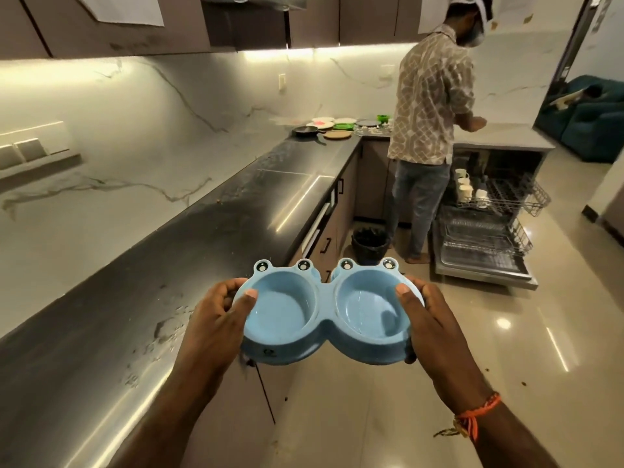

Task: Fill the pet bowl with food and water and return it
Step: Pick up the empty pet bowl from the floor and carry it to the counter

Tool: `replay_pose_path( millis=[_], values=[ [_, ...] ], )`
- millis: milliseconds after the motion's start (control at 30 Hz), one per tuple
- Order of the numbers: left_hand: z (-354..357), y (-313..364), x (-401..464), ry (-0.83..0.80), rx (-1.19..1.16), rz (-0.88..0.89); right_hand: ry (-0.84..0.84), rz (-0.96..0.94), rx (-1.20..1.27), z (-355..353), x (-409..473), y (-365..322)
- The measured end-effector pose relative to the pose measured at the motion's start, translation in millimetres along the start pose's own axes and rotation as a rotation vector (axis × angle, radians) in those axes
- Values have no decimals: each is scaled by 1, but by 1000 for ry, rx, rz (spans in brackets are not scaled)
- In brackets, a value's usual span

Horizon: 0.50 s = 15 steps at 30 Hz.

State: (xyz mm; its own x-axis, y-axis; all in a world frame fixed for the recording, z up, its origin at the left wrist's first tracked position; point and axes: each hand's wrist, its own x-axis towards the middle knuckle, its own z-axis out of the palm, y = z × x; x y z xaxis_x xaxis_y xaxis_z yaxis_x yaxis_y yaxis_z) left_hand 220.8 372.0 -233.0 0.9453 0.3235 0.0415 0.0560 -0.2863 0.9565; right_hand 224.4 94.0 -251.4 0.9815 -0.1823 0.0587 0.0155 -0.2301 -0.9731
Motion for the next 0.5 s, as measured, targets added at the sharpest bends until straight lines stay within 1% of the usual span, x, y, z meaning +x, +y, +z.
replay_pose_path(
  millis=[133,233,367,500],
  values=[
    [21,11,51,74,22,-12,-54,-12,-57,8,80,-5],
    [27,15,79,146,66,-14,-116,-61,-96,24,134,-13],
    [17,11,113,256,61,-60,-172,-153,-165,63,198,-20],
    [4,-2,154,387,78,-122,-299,-189,-196,117,252,-18]
  ],
)
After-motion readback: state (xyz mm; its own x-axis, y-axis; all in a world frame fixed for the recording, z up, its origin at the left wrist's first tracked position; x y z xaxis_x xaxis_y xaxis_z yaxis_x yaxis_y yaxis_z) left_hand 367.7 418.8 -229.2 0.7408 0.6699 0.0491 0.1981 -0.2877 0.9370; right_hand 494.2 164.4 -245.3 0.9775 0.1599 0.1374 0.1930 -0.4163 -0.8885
